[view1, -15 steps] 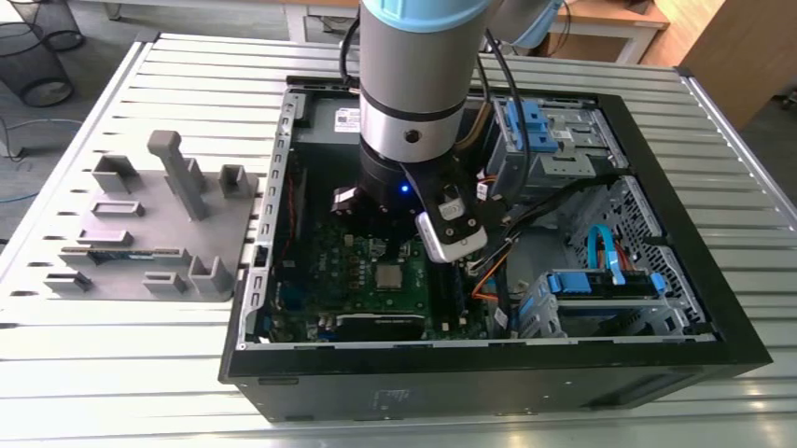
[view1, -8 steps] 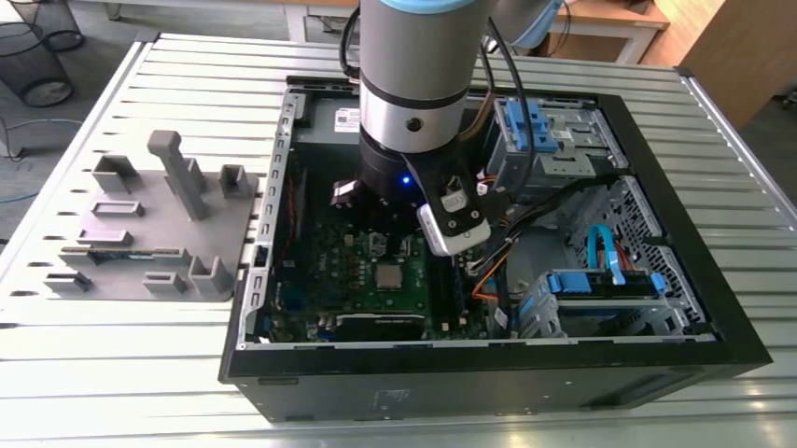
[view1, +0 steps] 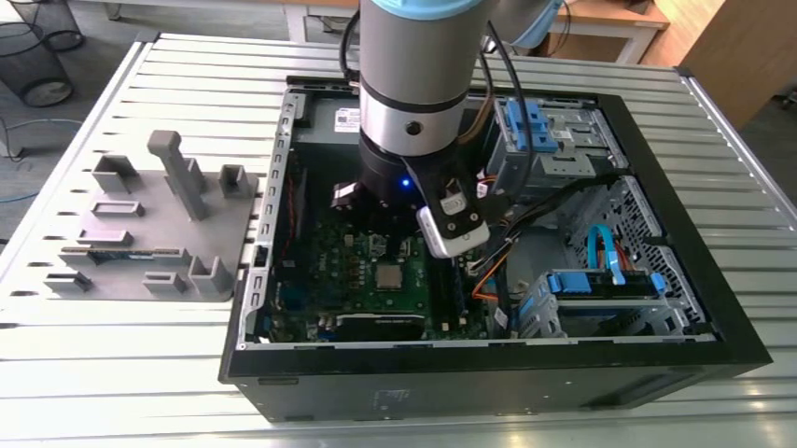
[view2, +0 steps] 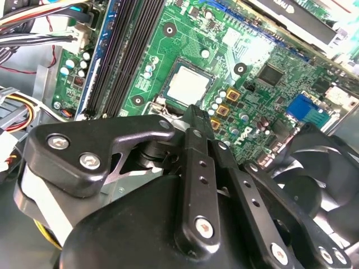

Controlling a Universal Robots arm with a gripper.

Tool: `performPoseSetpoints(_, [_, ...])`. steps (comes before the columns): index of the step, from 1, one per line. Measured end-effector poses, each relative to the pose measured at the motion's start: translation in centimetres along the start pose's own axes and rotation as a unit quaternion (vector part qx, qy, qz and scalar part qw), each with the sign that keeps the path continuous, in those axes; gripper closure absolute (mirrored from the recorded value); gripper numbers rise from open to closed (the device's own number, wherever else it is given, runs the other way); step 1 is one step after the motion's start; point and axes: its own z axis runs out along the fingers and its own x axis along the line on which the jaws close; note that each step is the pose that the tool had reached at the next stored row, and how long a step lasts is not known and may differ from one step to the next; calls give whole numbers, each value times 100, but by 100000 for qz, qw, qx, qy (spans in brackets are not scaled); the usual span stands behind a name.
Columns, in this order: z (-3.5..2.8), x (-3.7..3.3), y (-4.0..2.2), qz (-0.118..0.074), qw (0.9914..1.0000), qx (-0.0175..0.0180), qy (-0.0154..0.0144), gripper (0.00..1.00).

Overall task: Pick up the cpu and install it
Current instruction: 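Close the cpu cover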

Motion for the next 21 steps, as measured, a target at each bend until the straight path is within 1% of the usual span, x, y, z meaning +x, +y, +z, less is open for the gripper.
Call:
performPoseSetpoints(8, [123, 1, -2, 4, 100000, -13, -191, 89])
performPoseSetpoints(13, [149, 0, -3, 6, 100000, -2, -203, 89])
performPoseSetpoints(17, [169, -20, -1, 2, 100000, -21, -210, 89])
performPoseSetpoints(21, [210, -21, 2, 3, 100000, -19, -215, 89])
